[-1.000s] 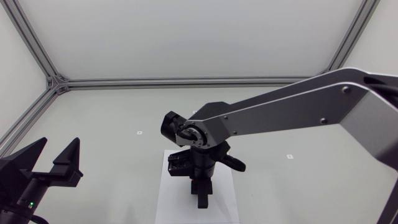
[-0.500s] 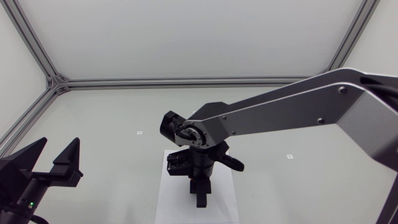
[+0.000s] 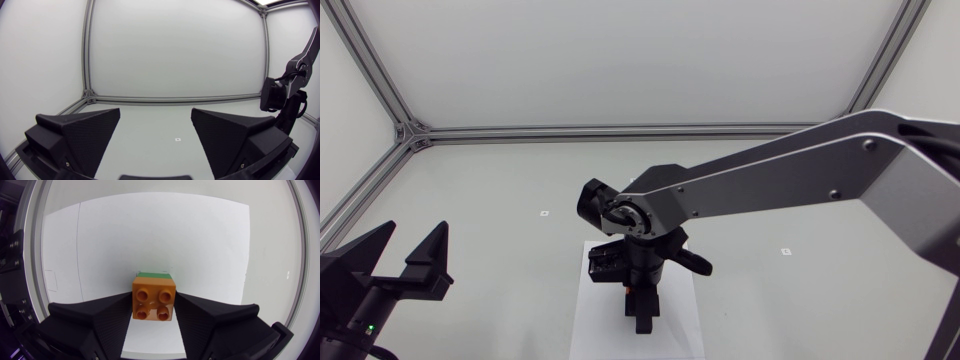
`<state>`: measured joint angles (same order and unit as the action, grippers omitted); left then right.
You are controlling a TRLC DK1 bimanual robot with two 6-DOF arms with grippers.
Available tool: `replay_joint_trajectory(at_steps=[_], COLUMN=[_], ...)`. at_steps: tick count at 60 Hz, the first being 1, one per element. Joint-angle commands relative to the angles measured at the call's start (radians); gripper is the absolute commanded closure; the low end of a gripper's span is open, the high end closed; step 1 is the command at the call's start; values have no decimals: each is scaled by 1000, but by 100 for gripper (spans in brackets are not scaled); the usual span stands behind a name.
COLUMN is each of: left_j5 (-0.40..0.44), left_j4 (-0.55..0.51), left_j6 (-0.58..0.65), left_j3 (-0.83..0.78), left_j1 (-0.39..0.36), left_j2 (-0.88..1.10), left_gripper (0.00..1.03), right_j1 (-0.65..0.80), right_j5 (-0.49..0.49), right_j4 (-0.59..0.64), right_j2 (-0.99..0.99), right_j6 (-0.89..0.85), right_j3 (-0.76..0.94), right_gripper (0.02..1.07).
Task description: Pick up the orange 2x2 brick with the right arm and stack it on top of the green 2x2 brick in the center
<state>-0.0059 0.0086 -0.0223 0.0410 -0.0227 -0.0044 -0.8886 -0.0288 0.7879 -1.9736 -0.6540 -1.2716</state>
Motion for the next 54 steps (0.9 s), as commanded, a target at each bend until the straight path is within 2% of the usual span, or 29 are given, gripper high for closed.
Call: replay_joint_trajectory(at_steps=[1, 3, 9, 13, 38, 46, 54], left_j5=[4, 4, 4, 4, 4, 4, 4], left_j4=[-15, -15, -15, -15, -15, -15, -15], left_j6=[13, 13, 13, 13, 13, 13, 13], left_j3=[-41, -41, -41, -41, -41, -41, -41], left_j1=[3, 3, 3, 3, 3, 3, 3], left_j2=[-8, -8, -8, -8, -8, -8, -8], left_gripper=[4, 4, 4, 4, 4, 4, 4], right_j1=[-6, -7, -7, -7, -9, -3, 27], right_j5=[1, 3, 3, 3, 1, -16, -19], right_j4=[2, 4, 4, 5, 113, 168, 171], right_j2=[-19, -19, -10, -1, 167, 269, 415], right_j6=[8, 8, 8, 5, -4, 8, 39], right_j3=[3, 3, 3, 3, -5, -5, 31], right_gripper=[24, 19, 15, 6, 6, 6, 6])
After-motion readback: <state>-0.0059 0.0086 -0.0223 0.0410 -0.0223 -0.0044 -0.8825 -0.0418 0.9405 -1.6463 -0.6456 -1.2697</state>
